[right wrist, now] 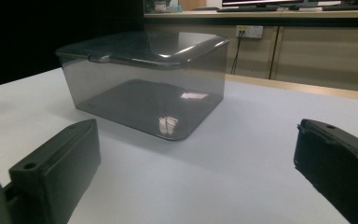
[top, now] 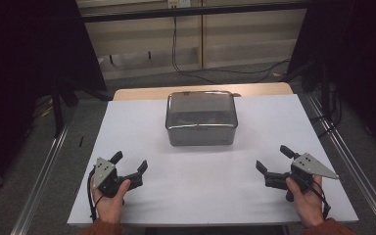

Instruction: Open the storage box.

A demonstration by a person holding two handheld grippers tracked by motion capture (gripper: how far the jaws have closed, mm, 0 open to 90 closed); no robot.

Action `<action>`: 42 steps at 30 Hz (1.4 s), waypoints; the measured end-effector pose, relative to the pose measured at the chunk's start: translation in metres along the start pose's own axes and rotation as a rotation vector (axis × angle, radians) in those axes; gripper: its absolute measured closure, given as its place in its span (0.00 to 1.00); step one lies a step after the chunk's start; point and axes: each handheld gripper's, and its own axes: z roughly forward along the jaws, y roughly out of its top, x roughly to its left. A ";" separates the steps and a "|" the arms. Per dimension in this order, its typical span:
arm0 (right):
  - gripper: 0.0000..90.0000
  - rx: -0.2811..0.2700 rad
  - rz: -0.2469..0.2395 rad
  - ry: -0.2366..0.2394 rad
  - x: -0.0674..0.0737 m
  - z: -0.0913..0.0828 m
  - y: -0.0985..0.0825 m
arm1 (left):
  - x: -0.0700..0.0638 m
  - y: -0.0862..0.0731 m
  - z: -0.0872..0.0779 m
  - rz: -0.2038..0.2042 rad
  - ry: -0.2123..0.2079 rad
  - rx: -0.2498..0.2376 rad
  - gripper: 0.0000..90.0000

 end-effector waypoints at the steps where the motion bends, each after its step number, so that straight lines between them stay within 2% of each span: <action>1: 0.00 0.001 -0.007 0.002 0.001 0.001 0.001 | -0.001 0.000 0.000 0.003 -0.001 -0.004 0.05; 4: 0.00 0.002 -0.001 0.015 0.005 0.004 0.003 | -0.001 0.000 0.000 0.000 -0.005 -0.003 0.05; 16: 0.00 -0.002 -0.031 0.099 0.026 0.025 0.010 | -0.001 0.000 0.001 0.010 -0.006 -0.001 0.05; 18: 0.00 -0.006 -0.045 0.124 0.030 0.029 0.012 | -0.001 0.000 0.000 0.006 -0.008 -0.004 0.05; 23: 0.00 -0.006 -0.046 0.144 0.035 0.034 0.013 | 0.000 0.000 0.000 0.008 -0.002 0.001 0.05; 26: 0.00 -0.001 -0.063 0.168 0.042 0.041 0.015 | -0.001 0.000 0.001 0.014 -0.003 0.001 0.05; 42: 0.00 -0.012 -0.090 0.183 0.055 0.059 0.021 | -0.001 0.000 0.001 0.017 -0.004 0.003 0.05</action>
